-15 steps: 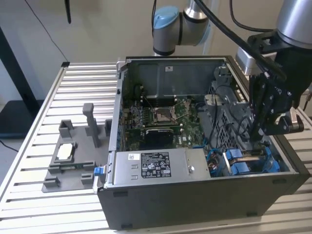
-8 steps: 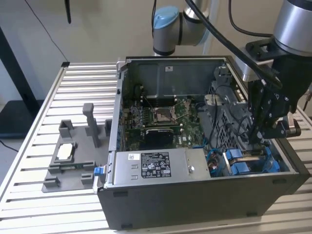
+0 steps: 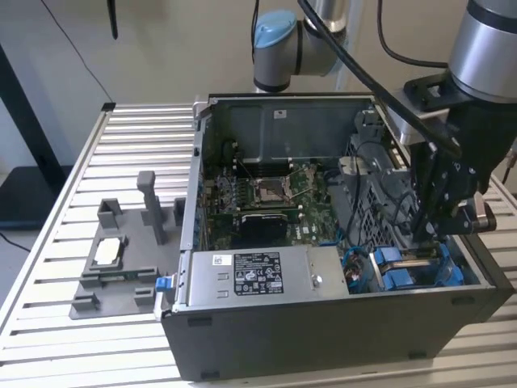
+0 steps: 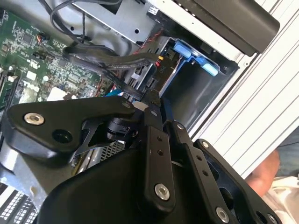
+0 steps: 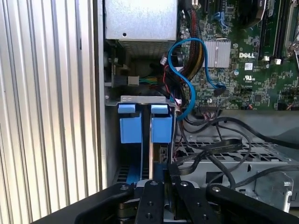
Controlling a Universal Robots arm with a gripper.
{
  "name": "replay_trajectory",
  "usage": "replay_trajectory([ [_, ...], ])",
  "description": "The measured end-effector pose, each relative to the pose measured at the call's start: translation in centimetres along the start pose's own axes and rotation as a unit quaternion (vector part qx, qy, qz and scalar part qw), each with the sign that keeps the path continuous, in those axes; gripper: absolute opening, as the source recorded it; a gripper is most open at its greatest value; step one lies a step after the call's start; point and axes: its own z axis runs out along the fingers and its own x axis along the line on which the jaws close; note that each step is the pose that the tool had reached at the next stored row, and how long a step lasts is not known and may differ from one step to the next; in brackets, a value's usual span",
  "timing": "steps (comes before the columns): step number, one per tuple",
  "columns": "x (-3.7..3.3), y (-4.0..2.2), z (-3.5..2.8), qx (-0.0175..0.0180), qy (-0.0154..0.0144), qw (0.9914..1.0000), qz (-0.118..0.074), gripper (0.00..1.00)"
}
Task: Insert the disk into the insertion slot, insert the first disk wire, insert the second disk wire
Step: 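Insert the second disk wire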
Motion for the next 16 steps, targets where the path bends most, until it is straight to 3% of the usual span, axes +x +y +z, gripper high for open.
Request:
replay_trajectory([
  [5,0.02,0.07,0.74,0.0007,0.0000,1.00000,0.001,0.16],
  [16,0.02,-0.17,1.47,0.0059,-0.0014,0.99998,0.001,0.16],
])
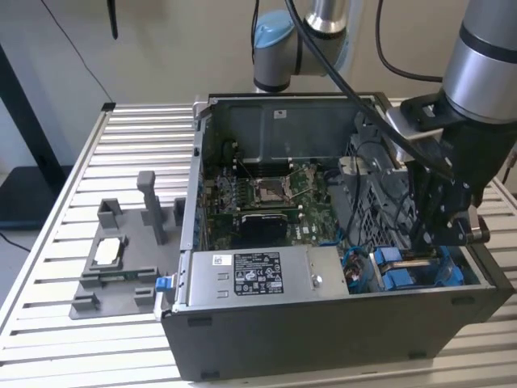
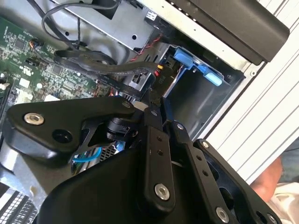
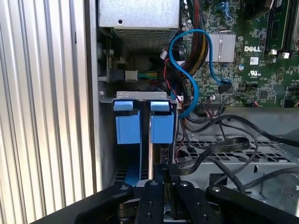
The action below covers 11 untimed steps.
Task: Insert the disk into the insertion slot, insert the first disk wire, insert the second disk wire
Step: 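Insert the second disk wire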
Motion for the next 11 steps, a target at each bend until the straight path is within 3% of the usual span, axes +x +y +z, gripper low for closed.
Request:
replay_trajectory([
  [11,-0.28,-0.01,0.33,0.0019,0.0001,0.99999,0.003,0.16],
])
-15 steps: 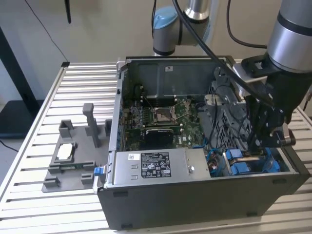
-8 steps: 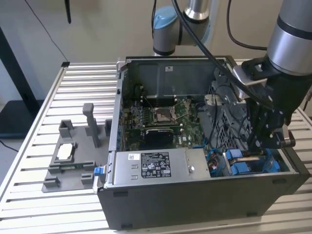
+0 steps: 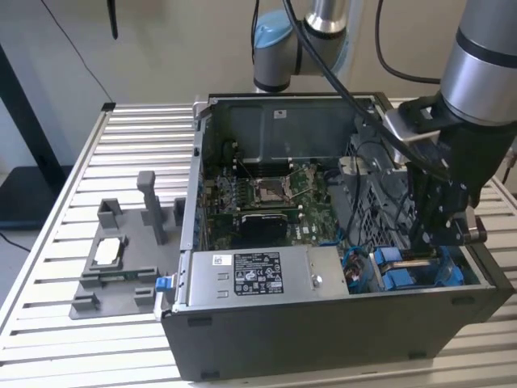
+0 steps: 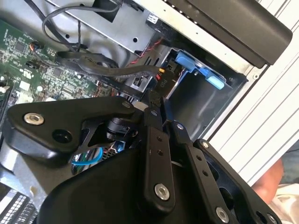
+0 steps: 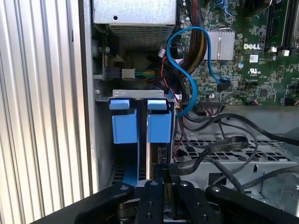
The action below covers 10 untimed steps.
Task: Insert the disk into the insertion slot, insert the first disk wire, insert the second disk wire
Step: 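Insert the second disk wire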
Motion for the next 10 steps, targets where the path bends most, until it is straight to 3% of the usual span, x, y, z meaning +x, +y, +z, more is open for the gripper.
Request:
replay_trajectory([
  [10,-0.04,-0.01,0.37,0.0004,0.0004,1.00000,0.003,0.16],
])
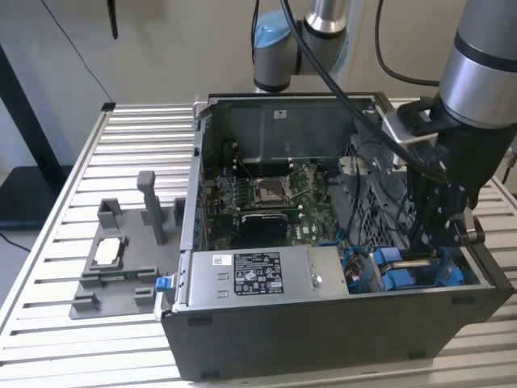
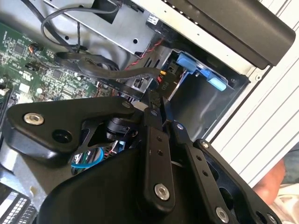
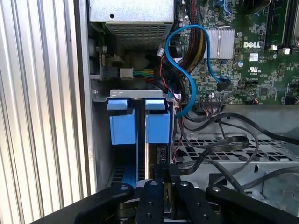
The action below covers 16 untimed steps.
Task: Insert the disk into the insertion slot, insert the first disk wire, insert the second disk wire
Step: 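Insert the second disk wire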
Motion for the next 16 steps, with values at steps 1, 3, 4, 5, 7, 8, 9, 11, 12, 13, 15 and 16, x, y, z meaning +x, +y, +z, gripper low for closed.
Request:
replay_trajectory([
  [1,0.00,0.00,0.05,0.0000,0.0001,1.00000,0.000,0.16],
  [3,0.01,0.01,0.18,0.0001,0.0003,1.00000,0.000,0.16],
  [4,0.01,0.01,0.26,0.0001,0.0005,1.00000,0.000,0.16],
  [5,0.02,0.03,0.33,0.0001,0.0006,1.00000,0.000,0.16],
  [7,0.01,0.04,0.45,0.0001,0.0004,1.00000,0.001,0.16],
  [8,0.02,0.04,0.47,0.0001,0.0003,1.00000,0.001,0.16],
  [9,0.01,0.05,0.49,0.0001,0.0001,1.00000,0.001,0.16],
  [11,0.02,0.04,0.49,0.0001,0.0002,1.00000,0.001,0.16],
  [12,0.02,0.04,0.49,0.0001,0.0002,1.00000,0.001,0.16],
  [13,0.02,0.04,0.50,0.0001,0.0002,1.00000,0.001,0.16],
  [15,0.01,0.05,0.58,0.0001,-0.0007,1.00000,0.001,0.17],
  [16,0.01,0.05,0.58,0.0001,-0.0005,1.00000,0.001,0.24],
])
